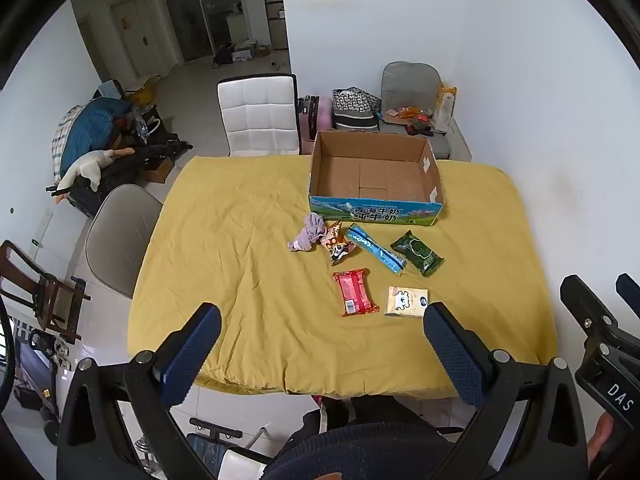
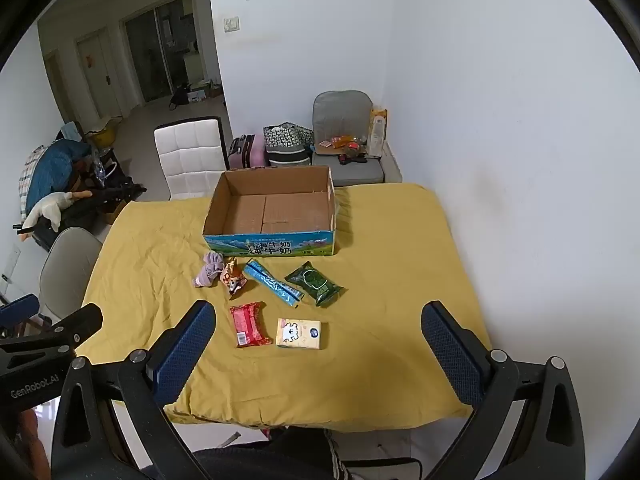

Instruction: Organize soft objects

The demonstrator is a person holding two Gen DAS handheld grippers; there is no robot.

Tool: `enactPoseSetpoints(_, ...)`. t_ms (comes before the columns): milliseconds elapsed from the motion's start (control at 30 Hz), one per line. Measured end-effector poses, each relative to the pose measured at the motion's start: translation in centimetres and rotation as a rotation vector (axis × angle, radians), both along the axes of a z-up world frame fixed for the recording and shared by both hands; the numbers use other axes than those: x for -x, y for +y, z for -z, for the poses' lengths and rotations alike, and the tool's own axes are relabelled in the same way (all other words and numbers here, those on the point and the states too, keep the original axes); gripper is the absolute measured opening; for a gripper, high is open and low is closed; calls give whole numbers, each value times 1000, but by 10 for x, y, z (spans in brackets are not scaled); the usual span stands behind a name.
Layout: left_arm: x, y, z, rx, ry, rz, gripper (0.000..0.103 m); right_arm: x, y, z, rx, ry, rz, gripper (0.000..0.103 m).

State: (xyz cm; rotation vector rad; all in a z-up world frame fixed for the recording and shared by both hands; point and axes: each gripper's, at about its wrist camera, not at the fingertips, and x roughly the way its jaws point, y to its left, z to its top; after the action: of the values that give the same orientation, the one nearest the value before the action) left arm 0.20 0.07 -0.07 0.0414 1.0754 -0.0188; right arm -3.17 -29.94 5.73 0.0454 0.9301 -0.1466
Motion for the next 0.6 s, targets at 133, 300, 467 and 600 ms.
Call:
enactPoseSetpoints(133, -1, -4, 3, -4, -7, -1, 103, 1, 2, 0, 6, -21, -2, 103)
enactPoseSetpoints(300, -1, -7, -1, -5, -11, 2, 103, 2, 3, 3, 0, -16, 1, 103)
enactPoseSetpoints(467, 4, -5, -1, -3, -24, -7, 103, 5, 8, 7, 2, -26, -1, 103)
enactPoseSetpoints(600, 7, -3, -4, -3, -34, -10, 103, 8, 3, 1, 1, -34, -1, 103)
